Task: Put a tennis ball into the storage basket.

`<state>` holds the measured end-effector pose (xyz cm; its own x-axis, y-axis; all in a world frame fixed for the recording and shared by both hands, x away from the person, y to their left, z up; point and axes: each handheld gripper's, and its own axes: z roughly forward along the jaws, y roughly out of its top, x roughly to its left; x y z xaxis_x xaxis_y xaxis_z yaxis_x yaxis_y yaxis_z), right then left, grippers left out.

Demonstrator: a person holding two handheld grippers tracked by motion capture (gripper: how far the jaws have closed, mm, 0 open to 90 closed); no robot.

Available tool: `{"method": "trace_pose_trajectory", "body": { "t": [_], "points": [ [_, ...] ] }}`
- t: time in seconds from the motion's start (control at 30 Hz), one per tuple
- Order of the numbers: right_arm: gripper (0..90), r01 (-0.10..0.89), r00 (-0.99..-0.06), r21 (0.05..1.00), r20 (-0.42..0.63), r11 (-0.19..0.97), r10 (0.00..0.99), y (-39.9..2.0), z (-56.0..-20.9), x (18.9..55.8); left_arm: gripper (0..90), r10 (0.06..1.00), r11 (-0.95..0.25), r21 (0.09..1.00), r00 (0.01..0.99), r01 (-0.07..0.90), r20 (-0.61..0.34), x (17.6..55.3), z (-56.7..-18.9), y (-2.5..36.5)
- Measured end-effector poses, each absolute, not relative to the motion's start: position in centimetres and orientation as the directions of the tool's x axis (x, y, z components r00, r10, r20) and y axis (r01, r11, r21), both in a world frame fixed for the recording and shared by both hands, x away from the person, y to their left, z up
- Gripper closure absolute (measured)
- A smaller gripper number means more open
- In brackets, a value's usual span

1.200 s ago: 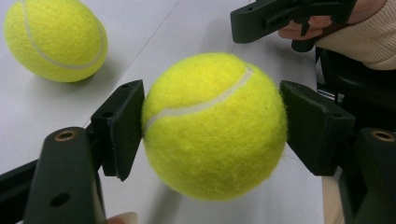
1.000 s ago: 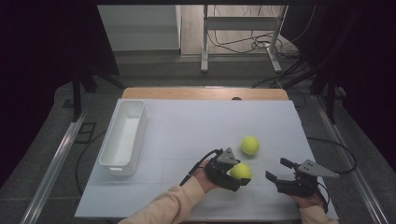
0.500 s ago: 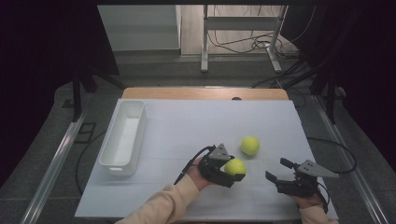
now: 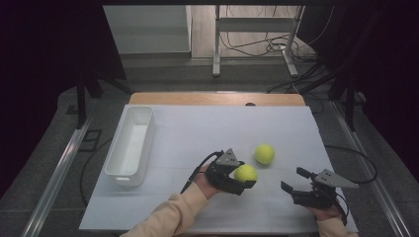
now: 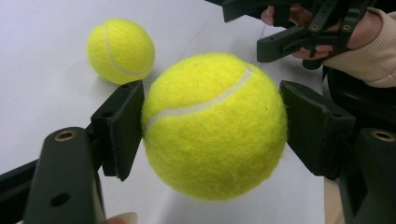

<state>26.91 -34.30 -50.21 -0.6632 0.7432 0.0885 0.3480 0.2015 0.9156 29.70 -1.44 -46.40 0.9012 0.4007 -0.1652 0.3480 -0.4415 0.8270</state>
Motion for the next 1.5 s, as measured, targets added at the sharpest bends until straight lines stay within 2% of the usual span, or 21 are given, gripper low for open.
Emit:
{"method": "trace_pose_trajectory", "body": {
  "t": [0.83,1.5],
  "points": [
    [14.4,0.348,-0.663,0.915,0.086,0.204,0.744,-34.3,-50.2,27.0,27.1,0.483,-0.393,0.842,0.862,0.371,-0.154,29.4,-45.0,2.4],
    [14.4,0.348,-0.661,0.914,0.083,0.206,0.746,-34.2,-50.3,27.0,27.1,0.534,-0.327,0.856,0.826,0.401,-0.183,29.4,-44.4,5.5]
  ]
}}
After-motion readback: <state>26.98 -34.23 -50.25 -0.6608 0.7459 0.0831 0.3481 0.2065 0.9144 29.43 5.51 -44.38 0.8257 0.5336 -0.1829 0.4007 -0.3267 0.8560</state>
